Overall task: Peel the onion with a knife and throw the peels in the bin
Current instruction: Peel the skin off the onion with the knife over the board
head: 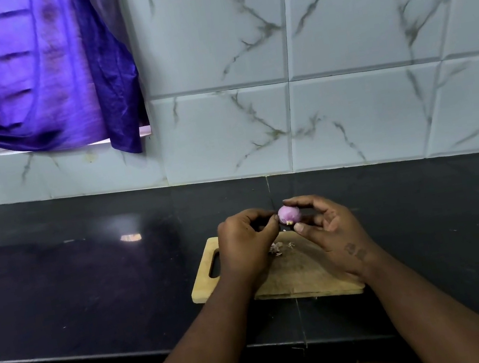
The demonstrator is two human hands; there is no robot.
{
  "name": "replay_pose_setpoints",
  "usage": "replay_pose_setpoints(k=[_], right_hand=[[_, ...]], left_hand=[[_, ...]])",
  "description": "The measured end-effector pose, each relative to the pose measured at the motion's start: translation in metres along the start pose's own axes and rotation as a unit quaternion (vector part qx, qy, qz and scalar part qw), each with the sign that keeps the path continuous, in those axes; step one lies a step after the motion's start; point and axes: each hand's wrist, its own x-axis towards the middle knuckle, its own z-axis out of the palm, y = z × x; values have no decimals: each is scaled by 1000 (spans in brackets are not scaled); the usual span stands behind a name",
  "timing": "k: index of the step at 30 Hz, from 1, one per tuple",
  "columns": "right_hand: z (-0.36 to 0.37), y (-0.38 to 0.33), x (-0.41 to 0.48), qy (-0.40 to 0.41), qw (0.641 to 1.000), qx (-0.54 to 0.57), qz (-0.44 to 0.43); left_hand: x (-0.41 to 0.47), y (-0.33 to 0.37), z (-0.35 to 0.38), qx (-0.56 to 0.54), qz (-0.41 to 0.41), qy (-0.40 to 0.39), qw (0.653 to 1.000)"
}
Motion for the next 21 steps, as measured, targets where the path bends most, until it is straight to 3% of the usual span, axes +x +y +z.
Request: replay_pose_setpoints(k=[7,16,21], right_hand=[[0,2,1,-7,1000,10,-2],[-3,6,3,-19,999,50,8],[-3,4,4,-16,999,25,28]], left_hand=[[-2,4,2,101,65,27,992],[1,-1,4,83,-26,5,996],[-1,0,3,82,50,11,995]])
